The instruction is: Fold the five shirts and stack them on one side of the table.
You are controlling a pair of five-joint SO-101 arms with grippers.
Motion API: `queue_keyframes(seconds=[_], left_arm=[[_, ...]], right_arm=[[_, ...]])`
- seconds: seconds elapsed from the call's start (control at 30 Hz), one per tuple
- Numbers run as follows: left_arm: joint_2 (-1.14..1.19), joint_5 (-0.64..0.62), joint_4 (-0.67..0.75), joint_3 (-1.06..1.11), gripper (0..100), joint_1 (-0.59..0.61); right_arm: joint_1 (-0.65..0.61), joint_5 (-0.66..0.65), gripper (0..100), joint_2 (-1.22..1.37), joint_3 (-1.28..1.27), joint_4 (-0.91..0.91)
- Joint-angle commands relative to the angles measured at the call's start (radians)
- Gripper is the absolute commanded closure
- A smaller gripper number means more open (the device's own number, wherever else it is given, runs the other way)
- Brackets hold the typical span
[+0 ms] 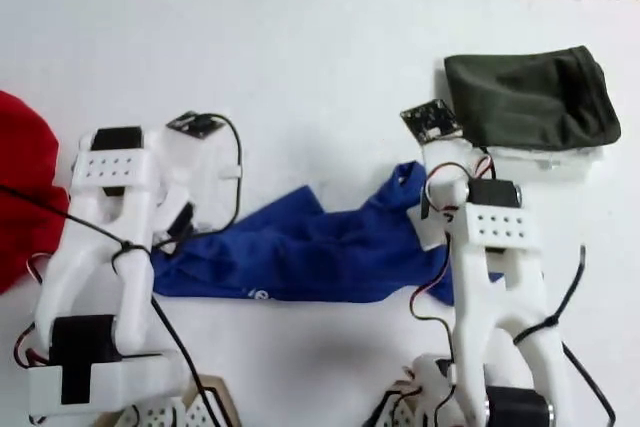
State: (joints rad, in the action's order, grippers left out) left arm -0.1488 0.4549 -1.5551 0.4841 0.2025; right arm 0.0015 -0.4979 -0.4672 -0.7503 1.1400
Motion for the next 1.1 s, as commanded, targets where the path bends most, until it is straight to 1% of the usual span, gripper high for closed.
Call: queue_keyframes(seconds=[0.0,0.13,0.27,0.43,0.6,0.67,0.73,0.83,1.07], left_arm=[[-0.003,-0.002,0.005,-0.010,97,-0.009],[-0.009,-0.002,-0.006,-0.039,97,-0.009],[-0.009,-0.002,-0.084,-0.168,97,-0.009],[-0.009,-0.002,-0.218,-0.435,97,-0.009],[-0.012,-0.005,-0.232,-0.624,97,-0.003],[-0.025,-0.041,-0.232,-0.676,97,-0.005],[-0.075,-0.074,-0.232,-0.719,97,-0.009],[-0.192,-0.074,-0.232,-0.768,97,-0.011],[-0.450,-0.032,-0.215,-0.788,98,-0.005]], right_arm=[[0.008,0.011,98.0,-0.064,0.028,0.008],[0.010,0.018,98.0,-0.094,0.029,0.005],[0.012,0.020,98.0,-0.173,0.086,-0.031],[0.015,0.020,98.0,-0.236,0.295,-0.042],[0.018,0.018,98.0,-0.242,0.525,-0.041],[0.035,0.018,98.0,-0.239,0.597,-0.041],[0.050,0.018,98.0,-0.242,0.657,-0.041],[0.071,0.018,98.0,-0.255,0.766,-0.018],[0.071,0.018,98.0,-0.266,1.068,0.090]])
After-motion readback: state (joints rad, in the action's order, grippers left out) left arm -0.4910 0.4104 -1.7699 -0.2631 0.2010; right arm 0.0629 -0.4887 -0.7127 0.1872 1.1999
